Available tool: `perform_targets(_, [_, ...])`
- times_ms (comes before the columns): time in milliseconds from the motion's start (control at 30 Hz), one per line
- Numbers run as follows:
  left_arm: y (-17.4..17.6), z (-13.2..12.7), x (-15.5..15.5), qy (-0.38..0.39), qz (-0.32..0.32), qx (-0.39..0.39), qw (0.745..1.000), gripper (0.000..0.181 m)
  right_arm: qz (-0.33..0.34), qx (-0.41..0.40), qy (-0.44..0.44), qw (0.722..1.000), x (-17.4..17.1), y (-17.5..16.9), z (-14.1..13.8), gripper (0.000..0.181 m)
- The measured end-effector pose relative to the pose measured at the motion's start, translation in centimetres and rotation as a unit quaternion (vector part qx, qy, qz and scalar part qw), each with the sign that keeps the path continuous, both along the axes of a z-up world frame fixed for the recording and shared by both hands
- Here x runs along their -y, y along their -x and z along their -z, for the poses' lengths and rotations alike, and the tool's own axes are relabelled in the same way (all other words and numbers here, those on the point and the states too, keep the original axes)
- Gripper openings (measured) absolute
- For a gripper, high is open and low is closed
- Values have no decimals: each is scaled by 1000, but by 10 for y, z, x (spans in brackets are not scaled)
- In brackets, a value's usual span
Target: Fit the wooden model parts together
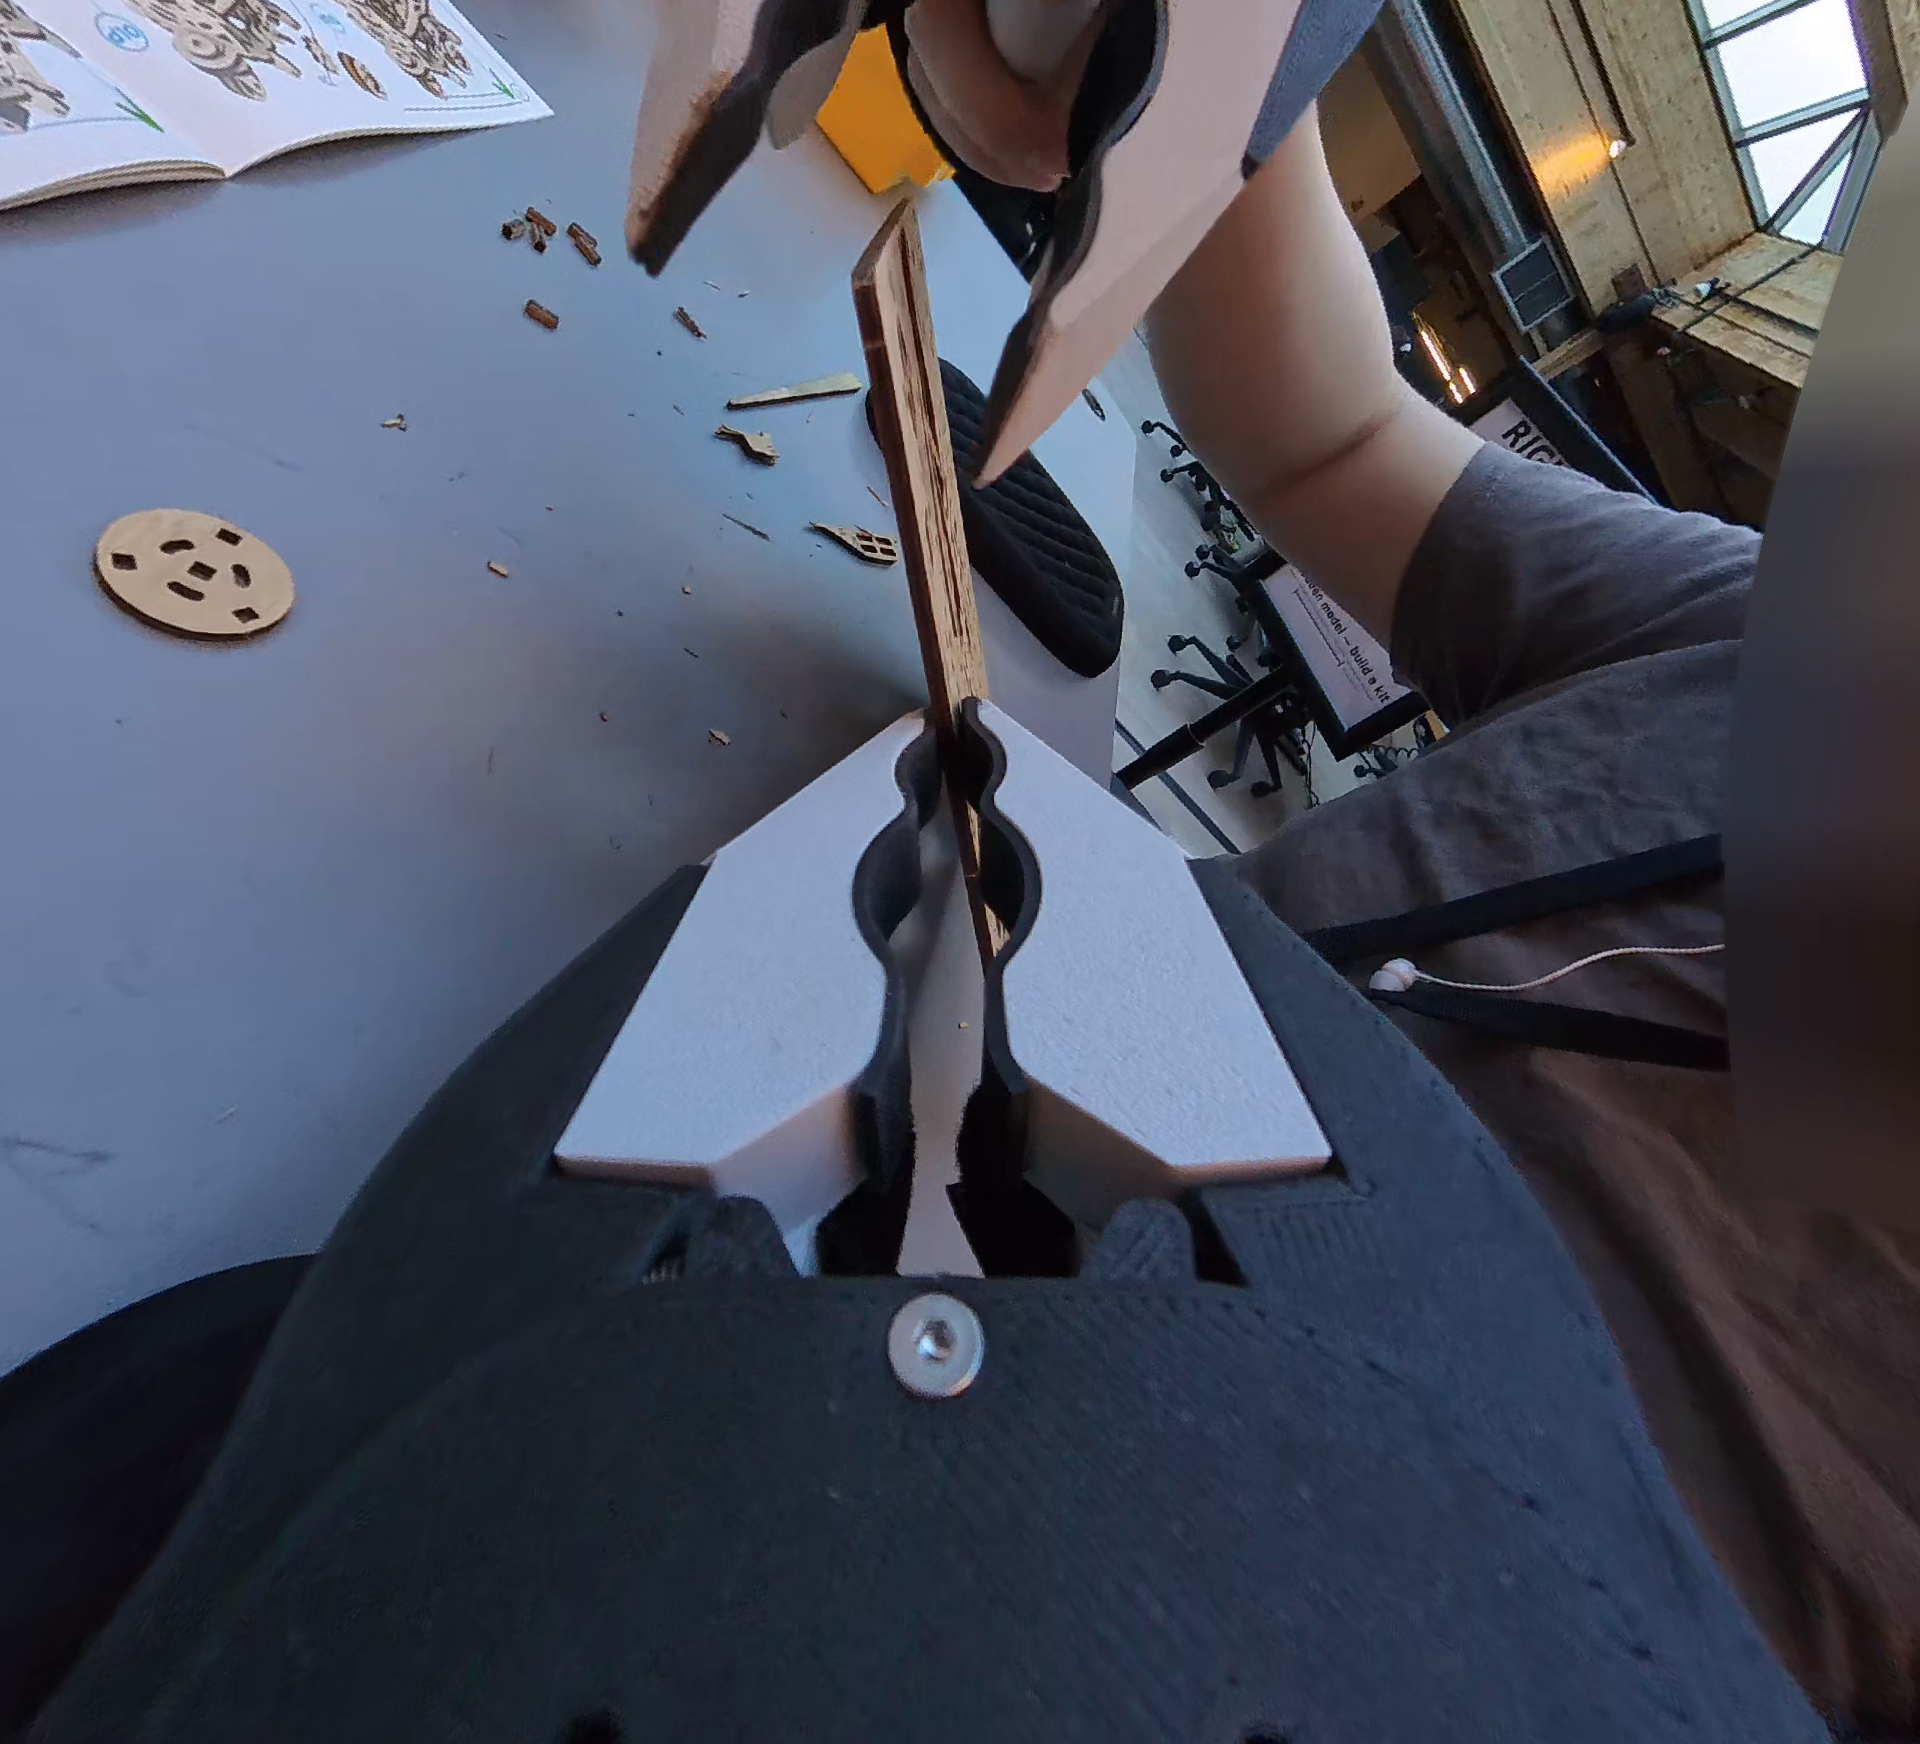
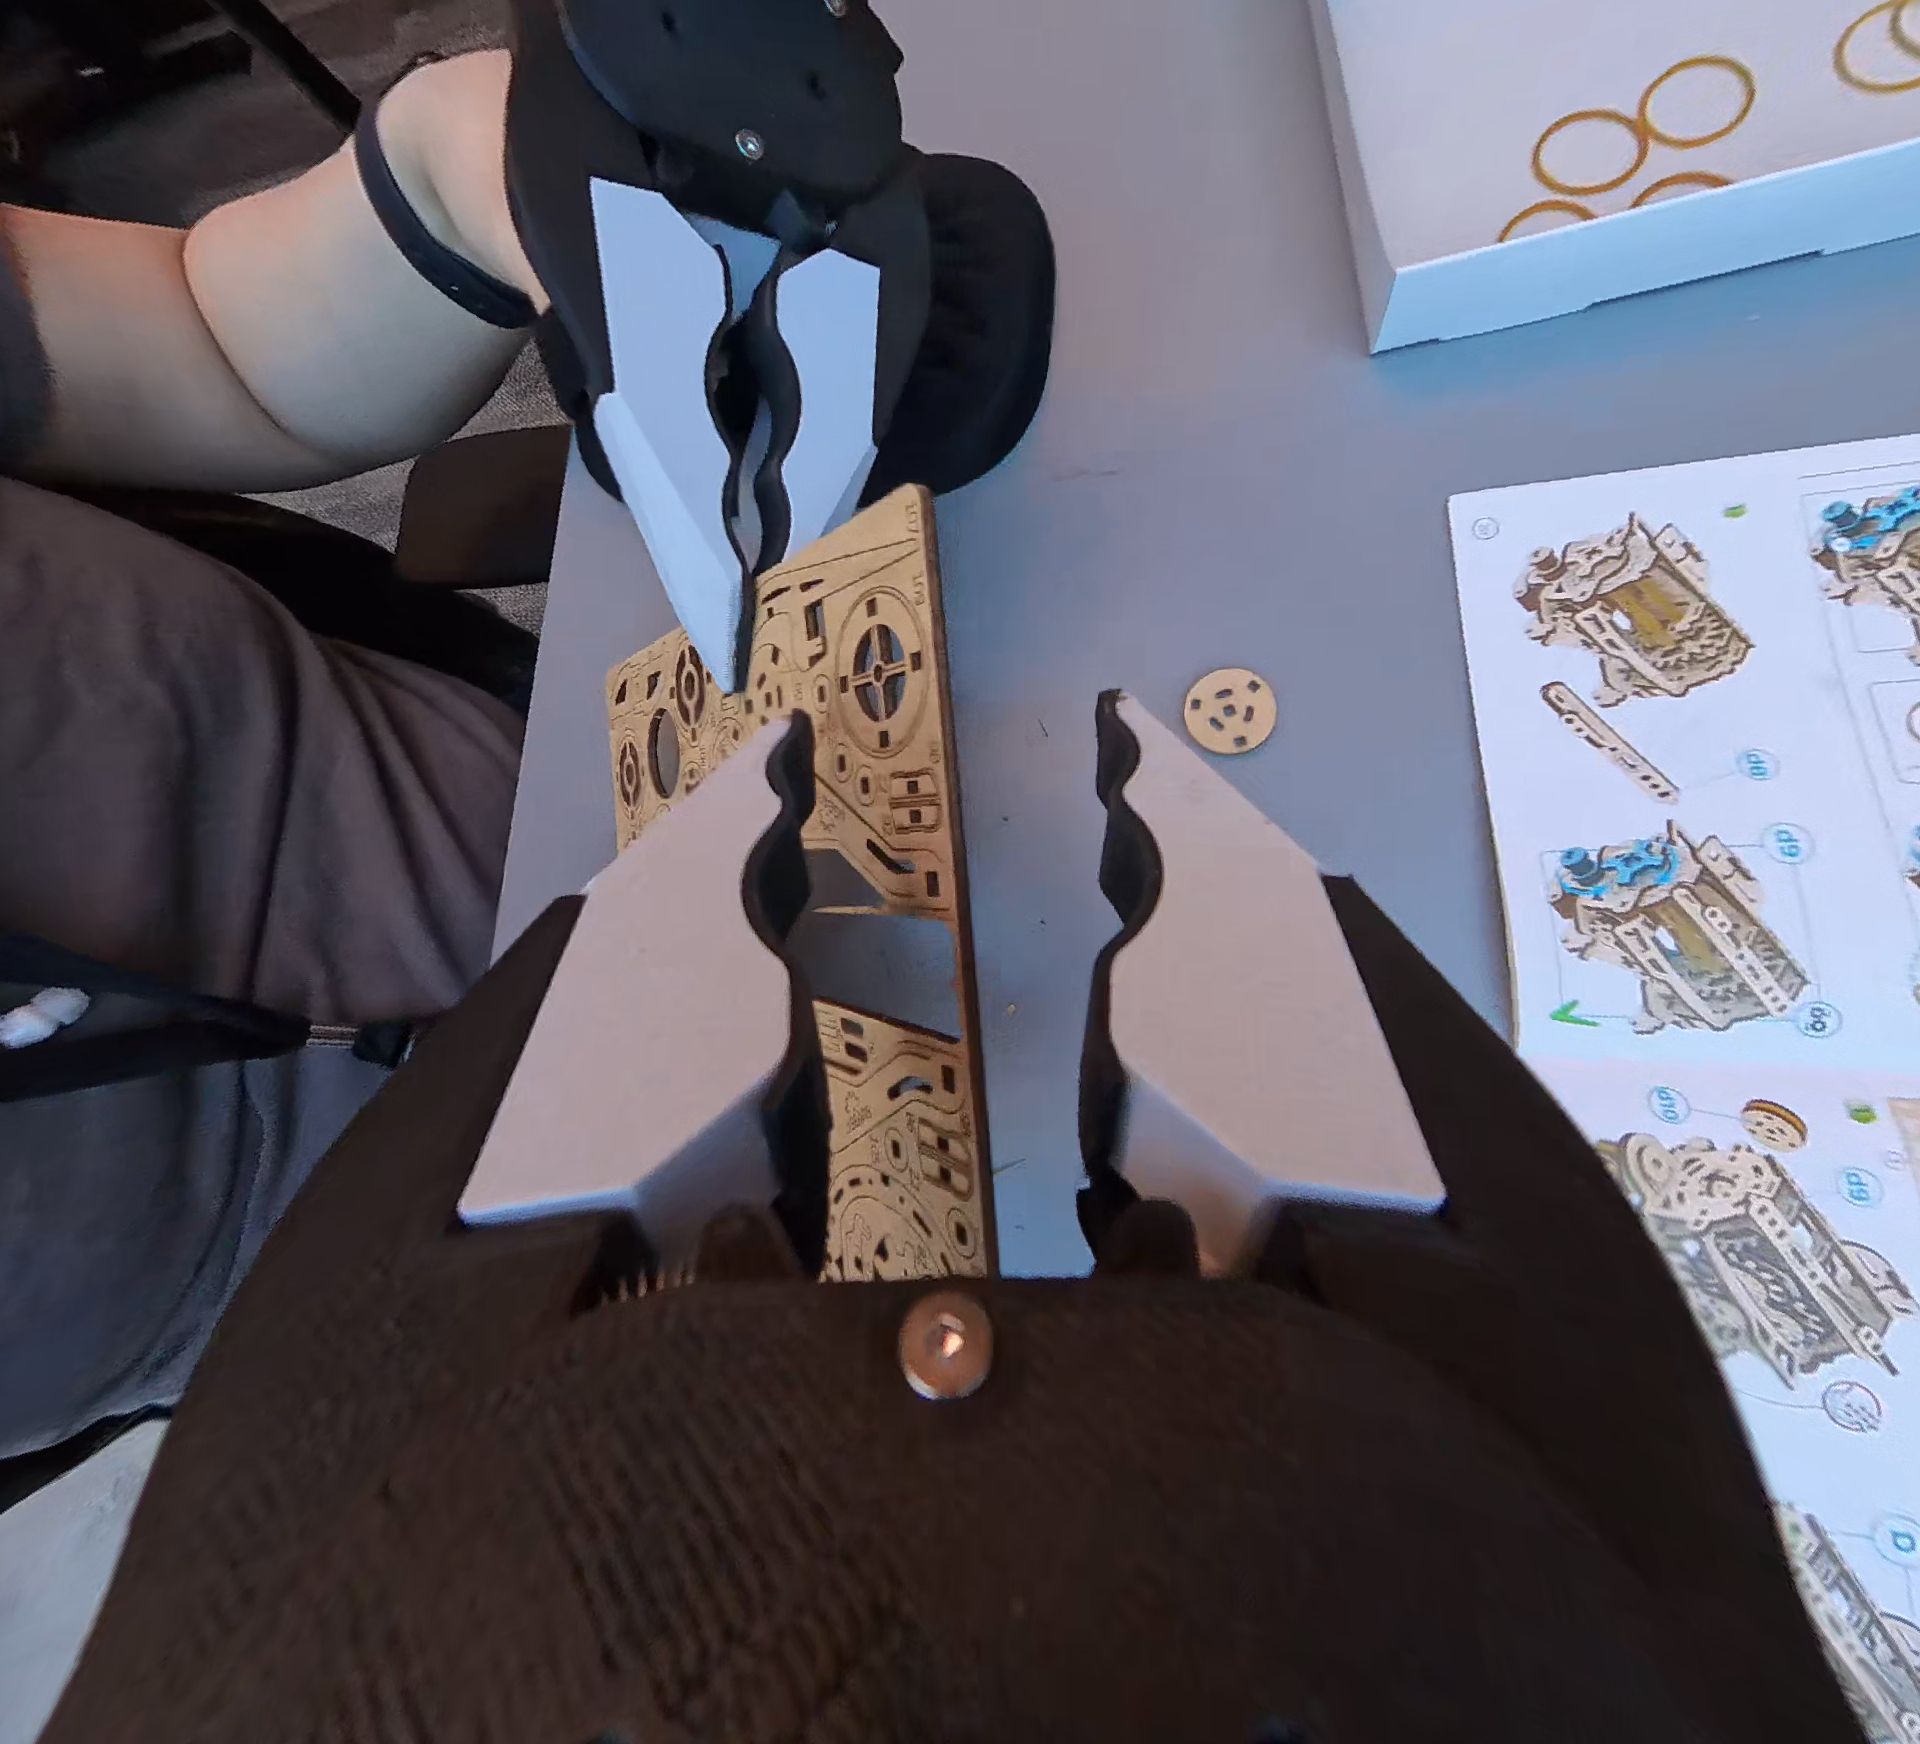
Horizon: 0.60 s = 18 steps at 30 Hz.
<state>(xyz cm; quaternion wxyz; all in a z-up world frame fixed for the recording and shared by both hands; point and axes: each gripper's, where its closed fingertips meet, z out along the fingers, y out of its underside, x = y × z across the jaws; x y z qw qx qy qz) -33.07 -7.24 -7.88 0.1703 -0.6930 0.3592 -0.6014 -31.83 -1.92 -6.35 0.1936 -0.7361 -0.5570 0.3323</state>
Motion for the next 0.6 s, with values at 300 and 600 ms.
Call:
perform_targets(300, [4, 1, 4, 8, -12, 22, 1000, 3, -36, -48, 93, 994, 16, 6, -4, 13])
perform_targets(600, [-13, 28, 45, -10, 56, -44, 997, 1, -52, -101, 91, 989, 17, 12, -18, 12])
